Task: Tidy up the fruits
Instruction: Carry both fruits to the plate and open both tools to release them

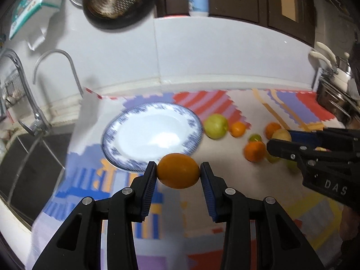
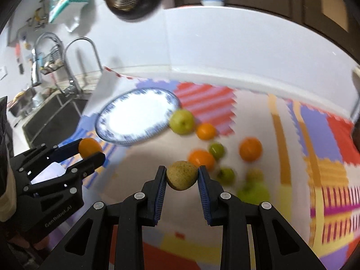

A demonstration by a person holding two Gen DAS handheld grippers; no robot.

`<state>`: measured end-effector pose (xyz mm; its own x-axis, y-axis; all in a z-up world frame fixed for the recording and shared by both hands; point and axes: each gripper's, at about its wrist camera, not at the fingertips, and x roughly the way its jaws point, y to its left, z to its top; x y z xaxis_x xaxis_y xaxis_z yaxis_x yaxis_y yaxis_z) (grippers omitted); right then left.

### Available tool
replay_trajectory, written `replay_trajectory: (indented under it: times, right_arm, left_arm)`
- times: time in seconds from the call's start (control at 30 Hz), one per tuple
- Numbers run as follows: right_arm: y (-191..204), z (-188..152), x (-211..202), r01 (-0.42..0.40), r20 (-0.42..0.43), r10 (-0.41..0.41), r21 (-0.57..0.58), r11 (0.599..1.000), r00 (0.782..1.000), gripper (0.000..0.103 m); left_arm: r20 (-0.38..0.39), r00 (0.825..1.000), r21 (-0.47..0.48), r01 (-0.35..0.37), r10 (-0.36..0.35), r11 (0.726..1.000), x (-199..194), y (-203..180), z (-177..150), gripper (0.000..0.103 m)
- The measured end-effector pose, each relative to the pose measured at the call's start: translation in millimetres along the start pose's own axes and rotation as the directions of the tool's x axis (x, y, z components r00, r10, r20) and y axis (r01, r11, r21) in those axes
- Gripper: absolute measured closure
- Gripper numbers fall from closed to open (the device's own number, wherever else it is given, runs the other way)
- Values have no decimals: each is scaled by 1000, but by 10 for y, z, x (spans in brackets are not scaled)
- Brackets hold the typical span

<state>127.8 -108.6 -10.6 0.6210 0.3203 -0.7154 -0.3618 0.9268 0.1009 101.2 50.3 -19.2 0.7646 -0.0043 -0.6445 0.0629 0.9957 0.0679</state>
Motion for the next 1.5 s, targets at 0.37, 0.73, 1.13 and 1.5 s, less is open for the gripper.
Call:
replay_trajectory:
  times: [0.37,0.73,1.13,1.5]
  right_arm:
    - [312,565,660,-114,-44,113,-37,993,993,74]
    - [499,810,1373,-155,-186,141,-61,986,972,74]
    - [548,810,1778,-159,-279,134,-71,985,951,74]
    - [558,796,1845,-161,-287,132,-82,984,949,74]
  left_arm:
    - [-27,998,21,-49,49,999,463,410,223,64]
    - [-154,988,7,3,-2,1000,1057,754,324,64]
    - [-248,968,21,29,-23,999,1419,840,302,64]
    - [-264,964,17,38,-32,999,1478,862,300,62]
